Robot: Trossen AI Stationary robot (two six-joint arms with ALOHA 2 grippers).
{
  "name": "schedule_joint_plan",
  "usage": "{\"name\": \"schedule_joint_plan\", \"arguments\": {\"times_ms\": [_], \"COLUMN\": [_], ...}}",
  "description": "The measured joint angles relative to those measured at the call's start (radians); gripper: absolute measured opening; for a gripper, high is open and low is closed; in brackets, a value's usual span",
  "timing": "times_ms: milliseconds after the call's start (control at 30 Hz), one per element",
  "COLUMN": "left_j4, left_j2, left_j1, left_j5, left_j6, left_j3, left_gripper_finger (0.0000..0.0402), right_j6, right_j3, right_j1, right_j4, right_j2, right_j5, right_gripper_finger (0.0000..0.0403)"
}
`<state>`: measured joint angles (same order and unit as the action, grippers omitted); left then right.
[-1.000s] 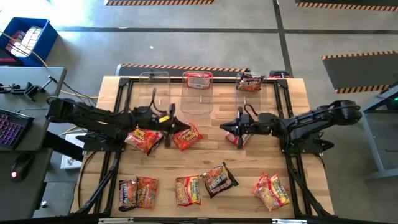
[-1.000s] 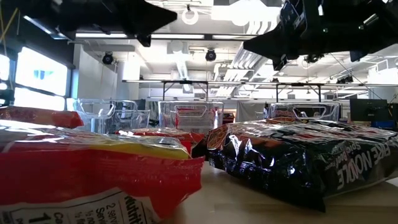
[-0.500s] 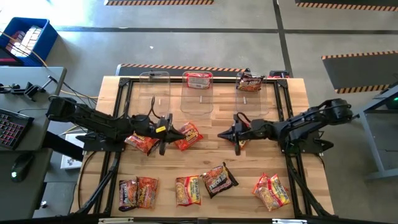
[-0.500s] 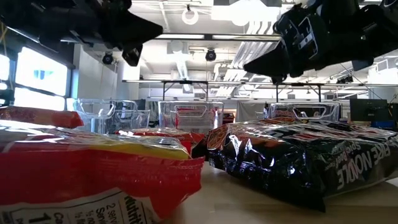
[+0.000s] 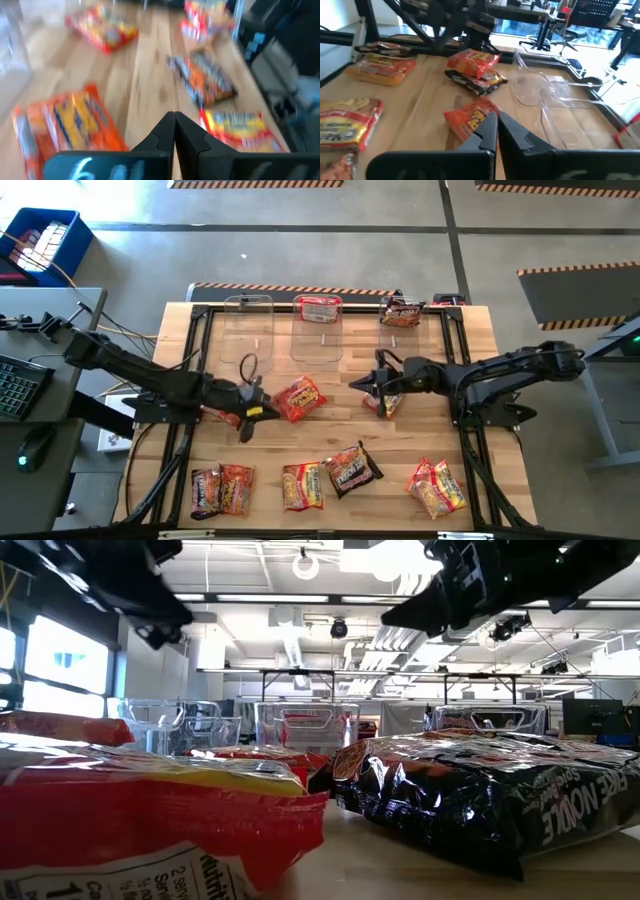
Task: Sort Maruchan noodles
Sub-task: Put the orange noodle pack into the left transparent bin
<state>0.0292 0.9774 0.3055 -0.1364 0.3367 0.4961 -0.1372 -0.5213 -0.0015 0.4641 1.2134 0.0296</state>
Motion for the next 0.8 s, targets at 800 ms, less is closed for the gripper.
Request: {"name": "schedule_joint_plan", "arguments": {"times_ms": [800], "left_j4": [0.181], "left_j2": [0.419], "left_j1": [0.445], "left_j5": [0.184], "left_j6": [0.467], "left_j3": [0.152], "left_gripper_finger": [0.0019], "right_j6": [-0.003], "right_j3": [0.000], "right_j1": [-0.038], "right_j4": [0.074], "right_j2": [0.118], "right_j5": [-0.024], "right_gripper_finger": [0.0000]}}
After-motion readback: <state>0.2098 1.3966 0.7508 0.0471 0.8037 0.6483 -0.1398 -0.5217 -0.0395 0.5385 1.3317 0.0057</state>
